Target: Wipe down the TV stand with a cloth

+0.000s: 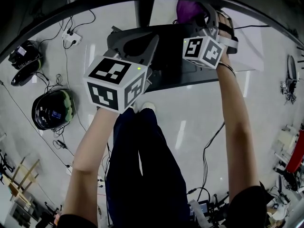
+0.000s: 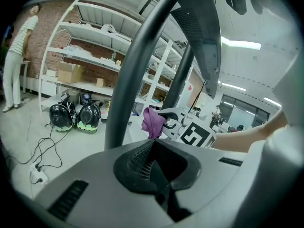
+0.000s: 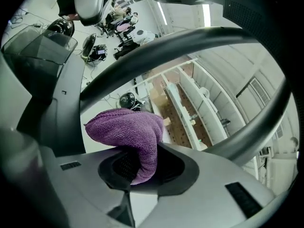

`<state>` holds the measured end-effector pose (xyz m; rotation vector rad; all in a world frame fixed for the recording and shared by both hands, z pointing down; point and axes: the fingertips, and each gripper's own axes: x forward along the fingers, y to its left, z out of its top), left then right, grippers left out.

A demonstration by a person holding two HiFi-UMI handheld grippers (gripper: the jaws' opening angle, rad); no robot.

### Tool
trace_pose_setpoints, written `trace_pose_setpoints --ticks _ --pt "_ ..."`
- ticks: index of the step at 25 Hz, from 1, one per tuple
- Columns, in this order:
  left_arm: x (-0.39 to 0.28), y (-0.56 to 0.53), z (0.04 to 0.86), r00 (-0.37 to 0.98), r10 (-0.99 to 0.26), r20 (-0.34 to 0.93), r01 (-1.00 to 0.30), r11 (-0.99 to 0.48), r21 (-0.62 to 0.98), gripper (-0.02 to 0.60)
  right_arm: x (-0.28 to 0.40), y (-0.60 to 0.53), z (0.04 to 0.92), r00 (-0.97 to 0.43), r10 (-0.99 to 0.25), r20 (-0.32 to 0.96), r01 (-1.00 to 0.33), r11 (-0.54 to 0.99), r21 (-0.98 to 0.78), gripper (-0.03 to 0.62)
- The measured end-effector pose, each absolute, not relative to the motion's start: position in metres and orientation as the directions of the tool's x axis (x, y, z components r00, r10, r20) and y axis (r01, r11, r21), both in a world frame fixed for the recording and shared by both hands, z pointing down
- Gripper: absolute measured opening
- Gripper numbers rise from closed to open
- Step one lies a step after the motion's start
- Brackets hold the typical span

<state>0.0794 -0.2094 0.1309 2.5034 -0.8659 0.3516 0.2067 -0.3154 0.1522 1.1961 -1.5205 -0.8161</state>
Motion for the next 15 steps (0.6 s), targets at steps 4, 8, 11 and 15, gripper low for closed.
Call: trace_pose_setpoints --ticks 4,8,11,15 --pt "0.081 -0.207 0.131 0.775 -0.515 0.367 -0.627 -0.698 0.345 0.006 0.208 -0.315 0.175 -0.008 -0.941 0.339 -0.294 0.326 0.899 0.098" --pt "0.081 -0.205 0.131 0.78 -0.511 0.361 -0.62 -0.707 0.34 0.006 0.208 -0.314 0.195 0.0 -0.923 0.385 -0.289 0.369 0.883 0.098" --pt "0.081 -0.204 0.132 0.785 -0.505 0.358 -0.614 -0.712 0.342 0.006 0.208 -0.313 0.211 0.004 -0.905 0.426 -0.298 0.405 0.864 0.098" --pt "0.082 -0.204 0.133 0.789 -0.498 0.36 -0.607 -0.721 0.334 0.006 0.209 -0.312 0.222 0.013 -0.886 0.464 -0.356 0.43 0.83 0.098"
